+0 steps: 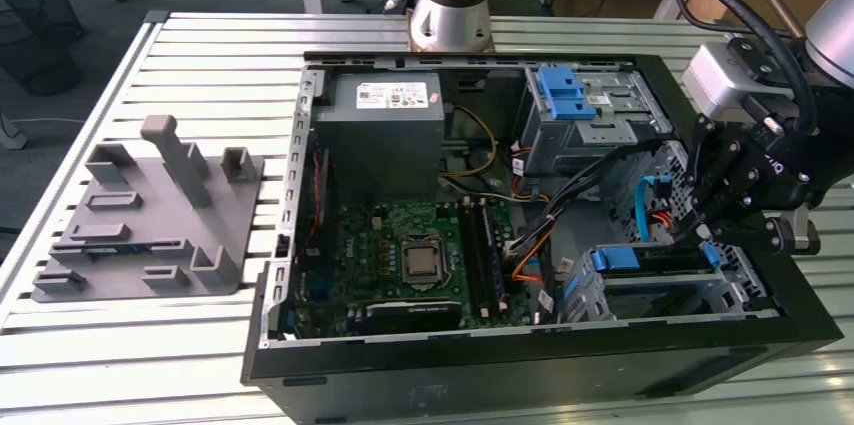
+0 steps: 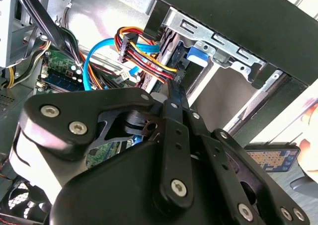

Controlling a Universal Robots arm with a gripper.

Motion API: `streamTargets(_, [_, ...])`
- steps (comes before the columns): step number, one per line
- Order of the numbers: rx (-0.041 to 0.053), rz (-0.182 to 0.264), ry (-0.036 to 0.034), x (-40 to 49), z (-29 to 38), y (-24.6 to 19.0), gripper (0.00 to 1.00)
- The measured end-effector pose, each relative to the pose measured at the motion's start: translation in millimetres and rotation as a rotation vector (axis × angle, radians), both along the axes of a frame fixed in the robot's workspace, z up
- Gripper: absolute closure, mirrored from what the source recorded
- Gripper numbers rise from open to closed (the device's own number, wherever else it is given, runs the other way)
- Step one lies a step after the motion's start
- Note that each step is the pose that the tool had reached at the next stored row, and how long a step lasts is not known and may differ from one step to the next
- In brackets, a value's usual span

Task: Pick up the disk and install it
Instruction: 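Insert the second disk wire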

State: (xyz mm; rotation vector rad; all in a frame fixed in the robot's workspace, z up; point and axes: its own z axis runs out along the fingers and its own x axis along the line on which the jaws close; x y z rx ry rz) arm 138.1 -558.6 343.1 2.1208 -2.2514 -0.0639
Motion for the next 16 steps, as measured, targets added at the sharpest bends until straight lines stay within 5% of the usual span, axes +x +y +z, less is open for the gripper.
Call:
streamTargets(10, [0.0005,0.000,0.0000,0.0,0.2,0.0,0.89])
streamTargets(16, [0.0002,0.000,0.0000,0.0,14.4,0.4,0.89])
